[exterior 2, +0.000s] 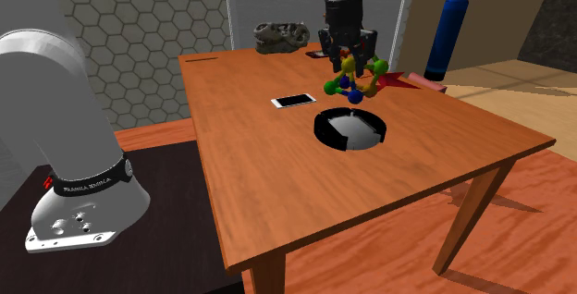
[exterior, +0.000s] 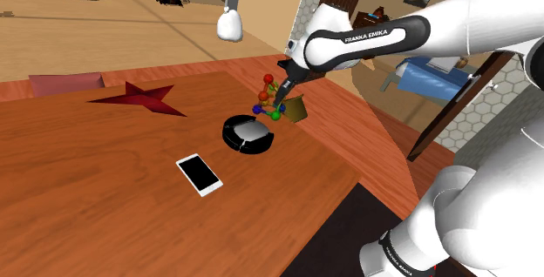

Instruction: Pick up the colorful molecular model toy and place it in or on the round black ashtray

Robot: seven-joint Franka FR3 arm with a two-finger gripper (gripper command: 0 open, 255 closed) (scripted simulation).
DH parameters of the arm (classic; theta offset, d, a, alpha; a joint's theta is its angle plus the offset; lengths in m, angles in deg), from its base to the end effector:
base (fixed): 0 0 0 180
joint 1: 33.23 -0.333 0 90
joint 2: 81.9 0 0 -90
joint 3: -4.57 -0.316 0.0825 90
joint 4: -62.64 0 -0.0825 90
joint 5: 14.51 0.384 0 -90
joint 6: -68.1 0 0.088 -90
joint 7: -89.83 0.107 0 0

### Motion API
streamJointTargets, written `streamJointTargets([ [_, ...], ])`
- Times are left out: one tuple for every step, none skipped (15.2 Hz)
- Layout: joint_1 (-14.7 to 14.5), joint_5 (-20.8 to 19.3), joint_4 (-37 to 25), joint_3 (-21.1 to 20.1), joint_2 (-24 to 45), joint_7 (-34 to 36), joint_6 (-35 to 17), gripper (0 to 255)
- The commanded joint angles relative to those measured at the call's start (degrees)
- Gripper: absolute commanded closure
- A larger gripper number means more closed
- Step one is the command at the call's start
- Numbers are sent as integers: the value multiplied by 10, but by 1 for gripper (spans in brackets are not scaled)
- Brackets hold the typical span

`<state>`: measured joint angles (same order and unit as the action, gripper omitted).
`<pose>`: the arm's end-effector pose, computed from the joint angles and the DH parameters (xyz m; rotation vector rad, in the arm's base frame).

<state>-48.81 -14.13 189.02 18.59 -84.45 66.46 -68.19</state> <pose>0.5422 0.0140 0.4209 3.0270 0.6608 0.3347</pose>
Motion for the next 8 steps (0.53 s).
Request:
streamJointTargets([
  [-8,5,-39,-8,28,14,12,255],
  [-12,7,-62,-12,44,20,18,255],
  [-16,10,-88,-16,64,27,25,255],
  [-16,11,-84,-15,67,26,18,255],
  [-16,13,-80,-16,70,25,11,255],
  [-15,14,-76,-16,74,25,3,255],
  [-15,15,-72,-16,77,24,-4,255],
  [-15,16,-69,-16,81,23,-11,255],
])
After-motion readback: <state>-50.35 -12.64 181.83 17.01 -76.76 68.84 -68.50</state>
